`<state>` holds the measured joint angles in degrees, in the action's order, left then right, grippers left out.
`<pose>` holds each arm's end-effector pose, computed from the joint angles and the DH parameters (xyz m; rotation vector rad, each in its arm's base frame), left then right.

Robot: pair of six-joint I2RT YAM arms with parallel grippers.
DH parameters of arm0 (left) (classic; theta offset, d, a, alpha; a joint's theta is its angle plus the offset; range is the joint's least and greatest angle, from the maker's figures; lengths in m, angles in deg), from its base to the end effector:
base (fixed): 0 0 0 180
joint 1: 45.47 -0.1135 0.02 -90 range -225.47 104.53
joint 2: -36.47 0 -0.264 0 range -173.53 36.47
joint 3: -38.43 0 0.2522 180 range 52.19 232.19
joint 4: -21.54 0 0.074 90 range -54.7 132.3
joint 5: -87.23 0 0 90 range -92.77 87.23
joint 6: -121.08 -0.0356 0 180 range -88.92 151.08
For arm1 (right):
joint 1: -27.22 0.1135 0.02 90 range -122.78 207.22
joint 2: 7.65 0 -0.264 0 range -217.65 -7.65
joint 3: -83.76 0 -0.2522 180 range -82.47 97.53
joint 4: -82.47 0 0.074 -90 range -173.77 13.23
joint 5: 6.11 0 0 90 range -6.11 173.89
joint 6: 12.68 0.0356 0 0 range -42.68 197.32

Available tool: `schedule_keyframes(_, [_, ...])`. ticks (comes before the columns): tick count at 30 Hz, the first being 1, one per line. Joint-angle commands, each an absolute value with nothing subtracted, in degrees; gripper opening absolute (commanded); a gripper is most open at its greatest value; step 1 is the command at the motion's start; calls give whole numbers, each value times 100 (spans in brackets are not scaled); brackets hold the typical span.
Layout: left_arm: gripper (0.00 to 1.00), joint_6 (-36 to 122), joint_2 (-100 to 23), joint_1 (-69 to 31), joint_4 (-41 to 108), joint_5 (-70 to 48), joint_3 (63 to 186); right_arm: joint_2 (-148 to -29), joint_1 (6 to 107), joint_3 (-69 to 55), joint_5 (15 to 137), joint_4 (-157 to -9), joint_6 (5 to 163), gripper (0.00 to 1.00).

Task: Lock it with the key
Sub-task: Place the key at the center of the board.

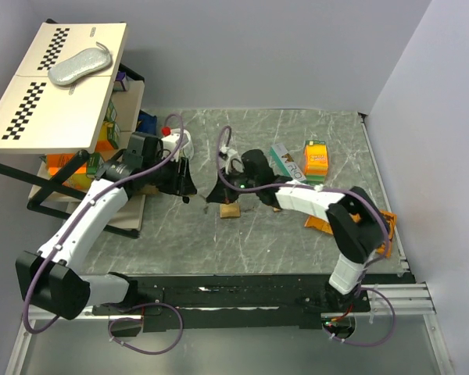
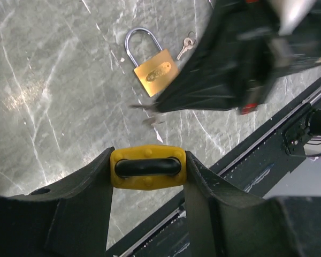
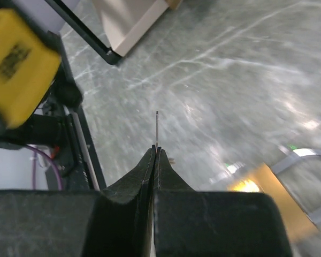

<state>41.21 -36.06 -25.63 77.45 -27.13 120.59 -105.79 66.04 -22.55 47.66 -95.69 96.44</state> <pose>0.2424 -0.1031 0.3306 0.4114 2.3807 -0.7516 0.2821 0.2540 0.2250 -0.7915 2.0258 1.2514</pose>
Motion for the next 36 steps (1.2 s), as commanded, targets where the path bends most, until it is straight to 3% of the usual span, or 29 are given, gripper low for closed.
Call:
schedule_keyframes(1, [1,4075,-3366,-2709,7757,-3045,11978,-11249,6782,-1710,4627,-10170,10307,0])
schedule_keyframes(20, [1,4303,-3454,-2833,7599,-3178,11899,-12454,6774,-1173,5014,-10047,10035,1])
schedule_keyframes(21, [1,4321,-3463,-2841,7582,-3204,11890,-12506,6756,-1137,5005,-10038,9992,4])
schedule_keyframes(23, [1,4356,-3515,-2841,7564,-3222,11899,-12533,6721,-997,4962,-9986,9921,29])
schedule_keyframes(24, [1,4356,-3533,-2859,7564,-3274,11925,-12524,6712,-944,4935,-9977,9895,47])
schedule_keyframes(27, [1,4426,-3638,-2894,7590,-3554,12083,-12288,6677,-996,4786,-10038,9711,65])
schedule_keyframes(36, [1,5190,-3981,-3184,7003,-5575,12786,-10162,6448,-1917,4163,-10048,8147,77])
